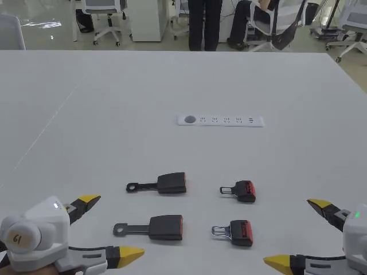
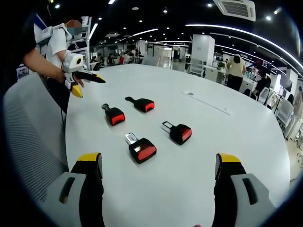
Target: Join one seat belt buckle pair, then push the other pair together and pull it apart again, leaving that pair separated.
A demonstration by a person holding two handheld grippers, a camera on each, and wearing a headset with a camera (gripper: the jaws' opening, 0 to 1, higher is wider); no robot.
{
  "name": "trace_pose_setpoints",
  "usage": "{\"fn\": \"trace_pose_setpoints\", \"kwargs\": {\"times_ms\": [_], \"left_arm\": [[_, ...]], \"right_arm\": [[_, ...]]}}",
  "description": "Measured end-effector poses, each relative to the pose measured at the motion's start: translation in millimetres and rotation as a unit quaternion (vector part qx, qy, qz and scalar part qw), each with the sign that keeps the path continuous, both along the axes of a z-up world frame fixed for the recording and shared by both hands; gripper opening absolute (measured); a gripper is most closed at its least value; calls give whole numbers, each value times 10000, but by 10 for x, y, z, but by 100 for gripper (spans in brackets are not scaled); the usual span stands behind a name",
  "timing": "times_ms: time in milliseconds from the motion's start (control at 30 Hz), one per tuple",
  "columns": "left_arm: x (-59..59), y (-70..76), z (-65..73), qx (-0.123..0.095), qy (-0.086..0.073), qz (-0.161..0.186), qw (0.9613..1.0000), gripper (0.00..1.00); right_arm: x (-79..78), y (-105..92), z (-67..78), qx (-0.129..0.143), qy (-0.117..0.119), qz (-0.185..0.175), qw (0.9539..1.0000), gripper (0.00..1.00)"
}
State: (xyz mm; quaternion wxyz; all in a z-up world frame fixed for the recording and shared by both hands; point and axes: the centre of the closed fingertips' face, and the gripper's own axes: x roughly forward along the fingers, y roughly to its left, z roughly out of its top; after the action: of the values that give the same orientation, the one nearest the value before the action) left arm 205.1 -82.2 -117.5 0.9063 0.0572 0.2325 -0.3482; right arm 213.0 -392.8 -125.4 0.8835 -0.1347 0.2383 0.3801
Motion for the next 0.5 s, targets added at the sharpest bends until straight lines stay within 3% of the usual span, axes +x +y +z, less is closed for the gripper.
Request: {"fn": "trace_pose_setpoints", "kwargs": {"times_ms": [500], "left_arm": [[-5,-37,16,50,-35,-90,9999,100]], "right_arm": [[-3,-13,-39,-37,22,38,10000,100]]}}
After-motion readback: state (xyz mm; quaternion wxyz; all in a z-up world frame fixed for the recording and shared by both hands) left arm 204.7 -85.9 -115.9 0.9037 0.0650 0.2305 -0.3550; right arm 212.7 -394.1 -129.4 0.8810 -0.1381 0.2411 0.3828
